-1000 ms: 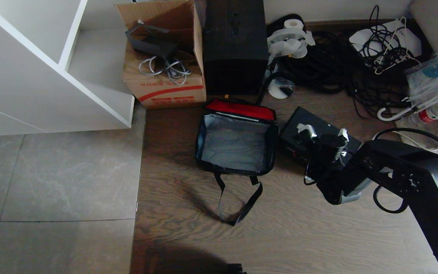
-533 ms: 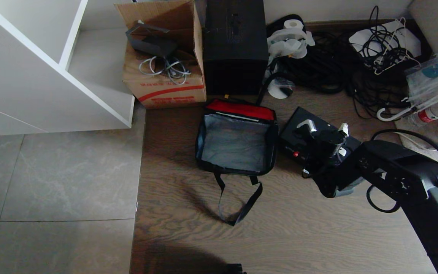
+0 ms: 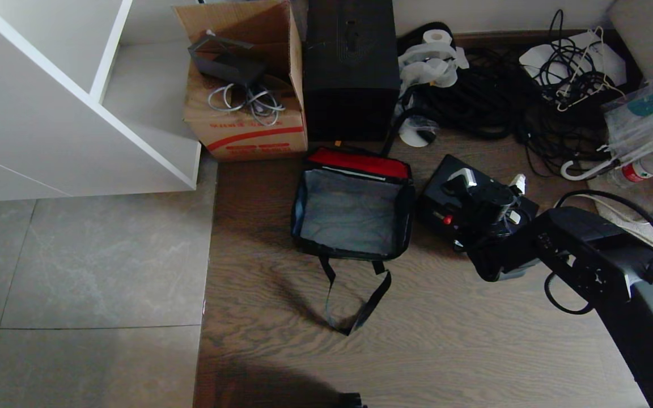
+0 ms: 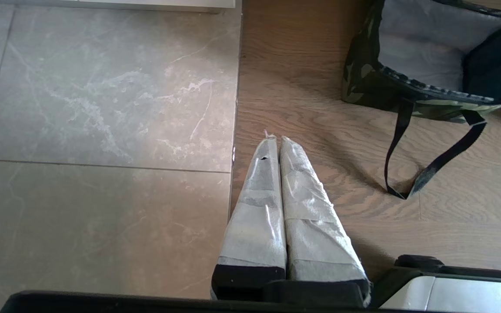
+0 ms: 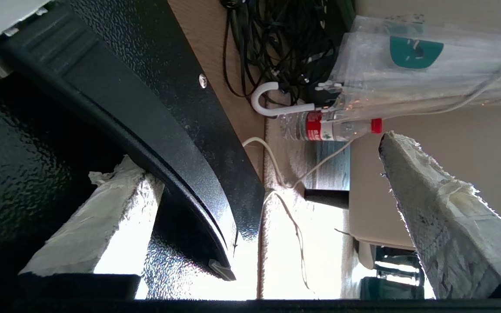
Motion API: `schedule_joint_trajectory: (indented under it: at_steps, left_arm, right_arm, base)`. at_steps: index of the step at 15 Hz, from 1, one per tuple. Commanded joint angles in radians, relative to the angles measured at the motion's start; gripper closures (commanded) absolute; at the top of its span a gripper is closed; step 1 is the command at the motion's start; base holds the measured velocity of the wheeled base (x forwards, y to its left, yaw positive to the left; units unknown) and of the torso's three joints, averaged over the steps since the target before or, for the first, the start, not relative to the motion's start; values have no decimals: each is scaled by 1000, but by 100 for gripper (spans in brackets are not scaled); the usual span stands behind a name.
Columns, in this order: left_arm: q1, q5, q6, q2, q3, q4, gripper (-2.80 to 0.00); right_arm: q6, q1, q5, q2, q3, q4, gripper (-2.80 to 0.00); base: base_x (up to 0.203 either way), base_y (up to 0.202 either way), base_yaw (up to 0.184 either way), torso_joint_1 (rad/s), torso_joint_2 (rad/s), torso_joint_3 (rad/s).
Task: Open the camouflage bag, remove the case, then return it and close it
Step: Grip the handle again
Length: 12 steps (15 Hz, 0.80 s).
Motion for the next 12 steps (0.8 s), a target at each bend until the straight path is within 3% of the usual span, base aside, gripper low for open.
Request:
schedule_joint_trajectory:
  at_steps: [1,12]
  left_arm:
    - [0,0,-1,0,9,-1,0]
    - [0,0,-1,0,9,-1,0]
  right_arm:
    - [-6,-4,-7,16,-23,-1,-280]
    - [8,-39,-5,25,-73,105,-280]
  base:
    - [0,0,0,0,0,0]
    - [0,0,0,0,0,0]
